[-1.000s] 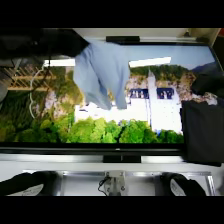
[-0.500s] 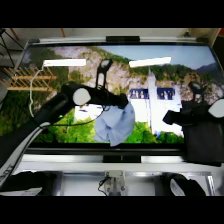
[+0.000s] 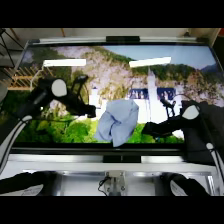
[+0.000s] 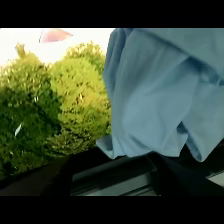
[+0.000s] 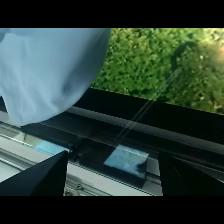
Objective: Fold the shirts.
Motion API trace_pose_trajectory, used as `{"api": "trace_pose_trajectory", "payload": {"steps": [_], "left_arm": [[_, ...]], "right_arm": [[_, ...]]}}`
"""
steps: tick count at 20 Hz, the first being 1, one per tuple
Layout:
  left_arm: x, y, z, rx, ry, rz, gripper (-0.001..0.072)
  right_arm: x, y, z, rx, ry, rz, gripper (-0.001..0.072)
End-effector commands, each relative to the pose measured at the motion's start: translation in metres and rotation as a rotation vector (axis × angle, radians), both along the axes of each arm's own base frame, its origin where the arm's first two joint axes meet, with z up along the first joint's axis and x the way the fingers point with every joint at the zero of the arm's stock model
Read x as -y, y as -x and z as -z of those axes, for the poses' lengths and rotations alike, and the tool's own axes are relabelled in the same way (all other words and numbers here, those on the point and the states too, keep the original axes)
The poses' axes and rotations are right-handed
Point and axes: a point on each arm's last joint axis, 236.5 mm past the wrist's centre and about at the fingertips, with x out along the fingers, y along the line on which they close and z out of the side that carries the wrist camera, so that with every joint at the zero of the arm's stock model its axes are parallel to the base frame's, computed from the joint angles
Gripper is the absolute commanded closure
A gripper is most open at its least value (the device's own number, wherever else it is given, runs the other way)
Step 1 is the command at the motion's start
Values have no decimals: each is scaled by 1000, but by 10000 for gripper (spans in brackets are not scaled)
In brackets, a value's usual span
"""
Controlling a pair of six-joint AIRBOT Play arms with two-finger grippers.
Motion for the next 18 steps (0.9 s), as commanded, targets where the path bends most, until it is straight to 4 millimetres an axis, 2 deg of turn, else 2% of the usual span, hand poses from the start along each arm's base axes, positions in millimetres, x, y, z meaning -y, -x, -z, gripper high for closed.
{"api": "trace_pose_trajectory", "payload": {"steps": [1, 3, 5, 6, 9, 12, 14, 15, 16, 17, 18], "left_arm": [[16, 55, 47, -120, 107, -95, 81], [49, 72, 76, -160, 225, -182, 88], [56, 84, 97, -168, 212, -179, 88], [59, 85, 102, -170, 205, -176, 88], [67, 71, 115, -122, 213, -205, 112], [68, 62, 126, -112, 209, -247, 337], [66, 58, 125, -103, 213, -256, 618], [65, 56, 123, -90, 216, -241, 667], [63, 51, 120, -69, 220, -224, 669], [57, 46, 114, -48, 216, -202, 671], [46, 38, 105, -22, 195, -183, 671]], "right_arm": [[-32, 0, 22, -27, -60, 4, 31], [-55, -5, 29, -66, -124, 36, 31], [-70, -3, 42, -107, -146, 41, 31], [-75, 0, 47, -131, -148, 38, 31], [-90, 3, 60, -153, -150, 32, 31], [-107, -4, 74, -93, -108, 54, 31], [-115, -12, 82, -108, -88, 159, 37], [-119, -15, 82, -107, -91, 189, 140], [-122, -16, 81, -100, -97, 191, 477], [-124, -15, 79, -110, -105, 192, 642], [-124, -17, 72, -105, -117, 176, 654]]}}
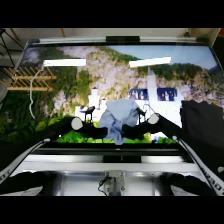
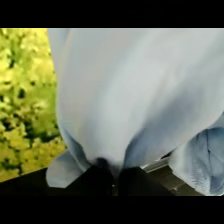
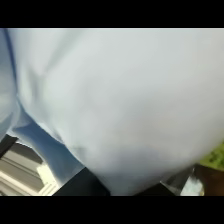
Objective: Fold the shirts.
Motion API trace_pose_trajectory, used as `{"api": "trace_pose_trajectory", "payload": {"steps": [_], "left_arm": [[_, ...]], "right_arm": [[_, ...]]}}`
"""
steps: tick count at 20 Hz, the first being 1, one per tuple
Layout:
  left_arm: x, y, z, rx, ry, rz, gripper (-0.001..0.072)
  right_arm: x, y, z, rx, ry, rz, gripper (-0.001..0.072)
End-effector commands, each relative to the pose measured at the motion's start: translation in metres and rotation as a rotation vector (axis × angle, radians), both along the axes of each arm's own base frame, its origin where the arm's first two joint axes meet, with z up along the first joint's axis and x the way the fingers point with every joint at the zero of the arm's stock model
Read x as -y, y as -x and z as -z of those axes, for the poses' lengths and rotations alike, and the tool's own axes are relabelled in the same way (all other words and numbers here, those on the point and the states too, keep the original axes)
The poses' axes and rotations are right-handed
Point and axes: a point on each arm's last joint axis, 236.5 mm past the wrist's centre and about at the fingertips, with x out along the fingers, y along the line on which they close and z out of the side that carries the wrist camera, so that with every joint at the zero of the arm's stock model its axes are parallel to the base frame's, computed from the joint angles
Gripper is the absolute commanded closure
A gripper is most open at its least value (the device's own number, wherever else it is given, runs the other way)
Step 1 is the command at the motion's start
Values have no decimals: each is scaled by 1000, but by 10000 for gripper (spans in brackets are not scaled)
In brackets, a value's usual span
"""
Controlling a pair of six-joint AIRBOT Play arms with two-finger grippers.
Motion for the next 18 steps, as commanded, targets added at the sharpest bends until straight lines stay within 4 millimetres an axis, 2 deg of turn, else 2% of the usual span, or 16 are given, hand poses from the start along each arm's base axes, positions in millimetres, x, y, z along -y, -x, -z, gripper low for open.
{"api": "trace_pose_trajectory", "payload": {"steps": [1, 3, 4, 6, 7, 8, 9, 10, 11, 12, 13, 14, 15, 16, 17, 18], "left_arm": [[-28, -23, -24, 90, -50, 53, 671], [-68, -54, -75, 222, -117, 63, 671], [-90, -71, -111, 311, -150, 45, 671], [-140, -99, -204, 531, -196, -10, 672], [-164, -105, -261, 650, -197, -65, 672], [-185, -104, -322, 778, -181, -133, 671], [-199, -97, -379, 905, -156, -191, 671], [-208, -81, -438, 1044, -124, -237, 671], [-213, -61, -485, 1160, -96, -262, 671], [-217, -38, -524, 1255, -69, -278, 671], [-220, -18, -548, 1317, -56, -288, 671], [-227, -1, -560, 1349, -68, -297, 671], [-234, 10, -558, 1345, -95, -304, 671], [-242, 18, -546, 1300, -136, -308, 671], [-246, 22, -528, 1230, -165, -309, 670], [-247, 23, -509, 1156, -185, -298, 671]], "right_arm": [[-5, -10, -17, 21, -25, 8, 654], [19, -24, -56, 145, 20, -121, 654], [41, -34, -81, 233, 82, -194, 654], [111, -62, -150, 463, 324, -287, 654], [147, -77, -195, 586, 456, -260, 654], [177, -88, -253, 735, 560, -194, 654], [191, -89, -312, 896, 600, -127, 654], [195, -83, -374, 1073, 609, -75, 654], [196, -69, -437, 1259, 596, 1, 654], [196, -47, -490, 1420, 561, 79, 654], [199, -26, -525, 1525, 534, 144, 654], [203, -5, -547, 1585, 512, 198, 654], [208, 11, -553, 1596, 501, 237, 654], [211, 24, -544, 1554, 490, 247, 654], [211, 31, -526, 1476, 487, 233, 654], [211, 37, -499, 1360, 489, 202, 654]]}}
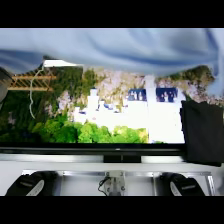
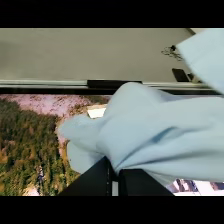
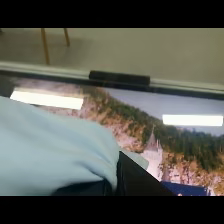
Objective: Fold the shirts.
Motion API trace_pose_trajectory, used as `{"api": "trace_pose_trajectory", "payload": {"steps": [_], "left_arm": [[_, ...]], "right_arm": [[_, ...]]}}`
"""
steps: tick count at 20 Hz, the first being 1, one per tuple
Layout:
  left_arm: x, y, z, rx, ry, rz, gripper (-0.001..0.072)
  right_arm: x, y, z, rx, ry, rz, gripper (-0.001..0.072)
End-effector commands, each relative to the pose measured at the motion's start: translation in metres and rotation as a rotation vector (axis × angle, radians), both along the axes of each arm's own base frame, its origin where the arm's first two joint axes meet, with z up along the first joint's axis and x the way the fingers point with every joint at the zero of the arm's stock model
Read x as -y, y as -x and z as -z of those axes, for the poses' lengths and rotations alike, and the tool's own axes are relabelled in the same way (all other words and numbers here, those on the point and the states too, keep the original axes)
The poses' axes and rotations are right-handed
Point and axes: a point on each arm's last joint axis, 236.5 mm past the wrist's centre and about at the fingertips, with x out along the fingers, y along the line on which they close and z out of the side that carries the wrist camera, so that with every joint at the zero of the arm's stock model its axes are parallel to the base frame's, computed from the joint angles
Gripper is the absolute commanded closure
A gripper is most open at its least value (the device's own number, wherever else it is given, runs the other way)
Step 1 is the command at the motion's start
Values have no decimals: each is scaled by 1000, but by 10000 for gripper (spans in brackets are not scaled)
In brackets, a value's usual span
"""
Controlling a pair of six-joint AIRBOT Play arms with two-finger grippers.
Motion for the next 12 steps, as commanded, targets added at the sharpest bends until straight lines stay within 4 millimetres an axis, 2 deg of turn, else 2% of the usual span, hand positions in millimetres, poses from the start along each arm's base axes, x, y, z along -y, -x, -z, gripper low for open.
{"api": "trace_pose_trajectory", "payload": {"steps": [1, 3, 4, 6, 8, 10, 12], "left_arm": [[-16, 25, 34, -144, -37, -48, 670], [-3, 10, 74, -249, -33, -9, 670], [6, 0, 105, -324, -25, 17, 670], [23, -16, 178, -480, -2, 60, 670], [31, -31, 255, -588, 10, 58, 669], [29, -49, 311, -599, 34, 18, 668], [27, -70, 341, -583, 69, -26, 668]], "right_arm": [[12, 43, 42, -208, -21, 44, 654], [5, 48, 112, -474, 10, 20, 654], [2, 50, 146, -584, 20, 8, 654], [-5, 47, 214, -761, 26, -11, 654], [-8, 31, 276, -833, 20, -1, 654], [-10, 8, 323, -829, -35, 41, 654], [-11, -11, 356, -844, -104, 100, 654]]}}
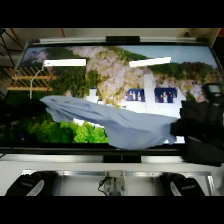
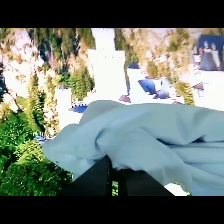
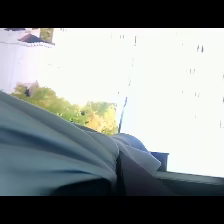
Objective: Fold the shirts.
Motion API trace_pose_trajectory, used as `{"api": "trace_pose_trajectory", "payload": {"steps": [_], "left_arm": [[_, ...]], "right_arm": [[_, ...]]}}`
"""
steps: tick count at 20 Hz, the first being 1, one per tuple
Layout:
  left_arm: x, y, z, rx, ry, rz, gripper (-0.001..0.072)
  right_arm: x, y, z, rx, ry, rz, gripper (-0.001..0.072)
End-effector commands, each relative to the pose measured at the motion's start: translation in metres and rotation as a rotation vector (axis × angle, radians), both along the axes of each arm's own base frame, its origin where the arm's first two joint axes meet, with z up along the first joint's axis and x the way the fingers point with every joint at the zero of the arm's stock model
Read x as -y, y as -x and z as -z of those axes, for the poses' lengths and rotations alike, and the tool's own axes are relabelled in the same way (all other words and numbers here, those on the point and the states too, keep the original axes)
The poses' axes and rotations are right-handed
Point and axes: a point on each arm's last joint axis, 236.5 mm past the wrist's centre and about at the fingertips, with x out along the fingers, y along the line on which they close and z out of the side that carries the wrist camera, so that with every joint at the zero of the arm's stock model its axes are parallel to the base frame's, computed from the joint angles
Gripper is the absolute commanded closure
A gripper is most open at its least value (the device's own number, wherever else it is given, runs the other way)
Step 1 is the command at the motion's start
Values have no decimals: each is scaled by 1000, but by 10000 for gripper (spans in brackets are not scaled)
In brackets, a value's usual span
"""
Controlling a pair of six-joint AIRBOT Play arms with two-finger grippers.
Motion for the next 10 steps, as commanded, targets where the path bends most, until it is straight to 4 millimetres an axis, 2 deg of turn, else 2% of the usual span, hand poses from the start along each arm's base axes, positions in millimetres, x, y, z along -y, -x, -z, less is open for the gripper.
{"api": "trace_pose_trajectory", "payload": {"steps": [1, 5, 6, 8, 9, 10], "left_arm": [[1, -35, 67, 13, 56, -85, 668], [6, -92, 85, 65, 153, -188, 668], [9, -101, 95, 52, 183, -208, 668], [16, -106, 130, -44, 225, -244, 668], [19, -104, 149, -103, 233, -254, 668], [21, -100, 161, -146, 233, -257, 668]], "right_arm": [[-4, -28, 66, -34, -69, 119, 654], [-13, -73, 87, -9, -160, 217, 654], [-15, -84, 90, 8, -186, 242, 654], [-20, -105, 99, 28, -248, 301, 653], [-26, -112, 102, 22, -299, 336, 605], [-31, -116, 102, 22, -324, 333, 374]]}}
